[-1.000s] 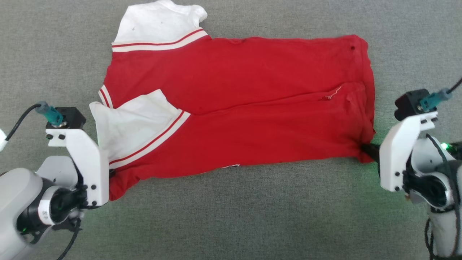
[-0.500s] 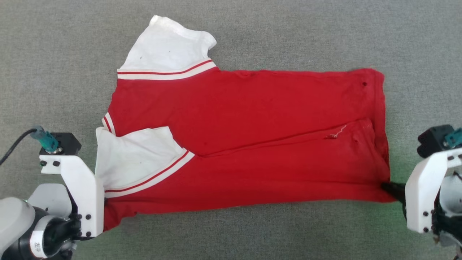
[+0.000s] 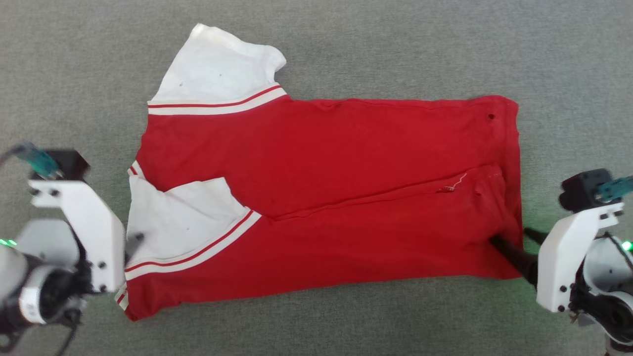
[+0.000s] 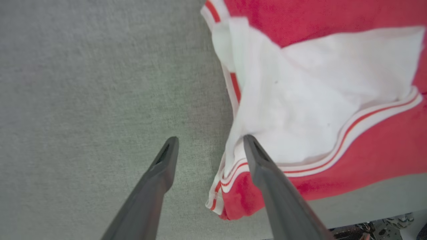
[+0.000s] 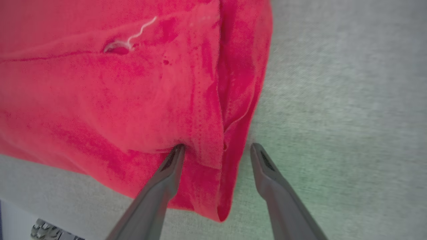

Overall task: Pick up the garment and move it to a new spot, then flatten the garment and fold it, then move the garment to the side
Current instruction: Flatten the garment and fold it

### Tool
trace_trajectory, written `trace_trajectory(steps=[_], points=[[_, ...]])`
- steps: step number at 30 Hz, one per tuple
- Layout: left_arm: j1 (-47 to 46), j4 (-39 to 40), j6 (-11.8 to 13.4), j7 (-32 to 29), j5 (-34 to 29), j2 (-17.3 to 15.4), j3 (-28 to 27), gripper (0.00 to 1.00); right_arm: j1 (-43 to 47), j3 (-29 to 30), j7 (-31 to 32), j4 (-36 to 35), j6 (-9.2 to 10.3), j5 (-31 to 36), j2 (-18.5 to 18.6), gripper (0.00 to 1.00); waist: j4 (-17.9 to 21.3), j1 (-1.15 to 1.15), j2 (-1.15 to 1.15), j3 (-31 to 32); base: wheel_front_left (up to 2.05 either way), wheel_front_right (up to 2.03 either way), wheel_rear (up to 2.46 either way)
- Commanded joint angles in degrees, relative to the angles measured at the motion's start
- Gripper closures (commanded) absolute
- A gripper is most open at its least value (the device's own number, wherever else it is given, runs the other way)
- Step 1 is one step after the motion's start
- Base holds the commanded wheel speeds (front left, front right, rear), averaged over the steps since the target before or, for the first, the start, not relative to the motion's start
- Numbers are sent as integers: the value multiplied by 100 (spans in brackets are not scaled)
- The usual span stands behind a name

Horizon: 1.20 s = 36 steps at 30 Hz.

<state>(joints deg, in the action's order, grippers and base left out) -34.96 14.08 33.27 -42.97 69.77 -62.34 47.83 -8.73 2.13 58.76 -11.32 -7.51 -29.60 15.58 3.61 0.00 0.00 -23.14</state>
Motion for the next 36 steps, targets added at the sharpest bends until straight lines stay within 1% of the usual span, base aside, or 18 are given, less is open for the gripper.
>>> trace_trajectory(steps=[1,4,6,8,12,15,17,18,23,27,33,34,36], points=[[-132,100,16,-43,-86,-36,-66,0,-20,-6,-164,-91,2,22,26,0,35,0,0,16,0,0,0],[-384,244,-46,-130,-171,-198,-155,0,-59,20,-610,-264,2,53,7,0,124,0,0,35,0,0,0],[-605,244,-177,-174,-324,-244,-177,0,-113,-14,-986,-398,2,100,-4,0,202,0,0,46,0,0,0],[-838,118,-316,-151,-462,-209,-233,0,-138,-71,-1404,-485,2,148,-27,0,322,0,0,41,0,0,0],[-1332,-316,-637,-230,-602,-24,-277,0,-254,-183,-2341,-576,2,333,-96,0,605,0,0,16,0,0,0],[-1708,-776,-962,-232,-809,144,-251,0,-319,-269,-3060,-583,2,577,-199,0,860,0,0,-25,0,0,0],[-1951,-1143,-1192,-192,-889,268,-238,0,-366,-301,-3536,-544,3,696,-337,0,1036,0,0,-64,0,0,0],[-1951,-1143,-1192,-192,-889,268,-238,0,-366,-301,-3536,-544,3,696,-337,0,1036,0,0,-64,0,0,0],[-2509,-2177,-1800,-30,-1149,512,-228,0,-427,-443,-4465,-363,3,1057,-641,0,1459,0,0,-200,0,0,0],[-2853,-3060,-2232,65,-1249,645,-204,0,-406,-575,-4931,-199,3,1158,-823,0,1732,0,0,-341,0,0,0],[-3228,-4231,-2609,21,-1313,944,-135,0,-443,-693,-5207,-5,2,1177,-953,0,1938,0,0,-527,0,0,0],[-3286,-4408,-2658,3,-1293,1010,-130,0,-465,-715,-5201,19,2,1144,-961,0,1953,0,0,-556,0,0,0],[-3371,-4749,-2676,-80,-1229,1131,-135,0,-495,-789,-5142,54,3,1097,-936,0,1980,0,0,-611,0,0,0]])
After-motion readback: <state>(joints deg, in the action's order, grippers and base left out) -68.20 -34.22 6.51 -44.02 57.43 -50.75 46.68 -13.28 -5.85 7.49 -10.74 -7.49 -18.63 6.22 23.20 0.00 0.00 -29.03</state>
